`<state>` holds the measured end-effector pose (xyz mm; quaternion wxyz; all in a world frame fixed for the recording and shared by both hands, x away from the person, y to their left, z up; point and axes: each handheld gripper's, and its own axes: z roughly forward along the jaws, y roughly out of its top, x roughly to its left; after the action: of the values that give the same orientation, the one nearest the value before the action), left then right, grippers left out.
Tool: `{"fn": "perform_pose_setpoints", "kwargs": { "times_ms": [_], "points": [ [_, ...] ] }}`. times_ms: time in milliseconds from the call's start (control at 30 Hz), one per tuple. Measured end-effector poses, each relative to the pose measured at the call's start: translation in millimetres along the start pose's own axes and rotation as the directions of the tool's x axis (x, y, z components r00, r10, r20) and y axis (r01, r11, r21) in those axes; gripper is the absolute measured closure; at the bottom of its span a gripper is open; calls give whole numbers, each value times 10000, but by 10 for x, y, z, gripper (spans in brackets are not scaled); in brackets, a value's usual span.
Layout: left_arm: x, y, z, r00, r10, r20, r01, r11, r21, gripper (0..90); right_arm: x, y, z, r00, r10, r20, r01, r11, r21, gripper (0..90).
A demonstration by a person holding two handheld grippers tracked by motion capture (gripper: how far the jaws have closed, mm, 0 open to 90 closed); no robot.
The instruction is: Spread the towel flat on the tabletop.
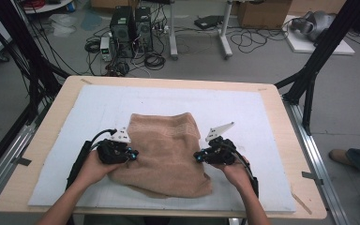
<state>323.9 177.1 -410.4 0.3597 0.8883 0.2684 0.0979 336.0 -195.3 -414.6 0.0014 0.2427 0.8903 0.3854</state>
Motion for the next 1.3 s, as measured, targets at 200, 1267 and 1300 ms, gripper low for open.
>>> {"fn": "perform_pose_setpoints", "kwargs": {
  "times_ms": [200,1267,1300],
  "points": [
    [79,-15,172,9986,-506,-133,514,9964,681,527,-2,9,194,9992,397,-65,-394,9981,469,599],
    [81,-307,-354,9950,-762,-641,734,9963,-438,848,326,171,177,9941,-1004,-405,1008,9949,93,871],
    [93,-335,-361,9949,-823,-584,799,9959,-420,848,343,160,221,9938,-973,-532,985,9949,206,867]
  ]
}}
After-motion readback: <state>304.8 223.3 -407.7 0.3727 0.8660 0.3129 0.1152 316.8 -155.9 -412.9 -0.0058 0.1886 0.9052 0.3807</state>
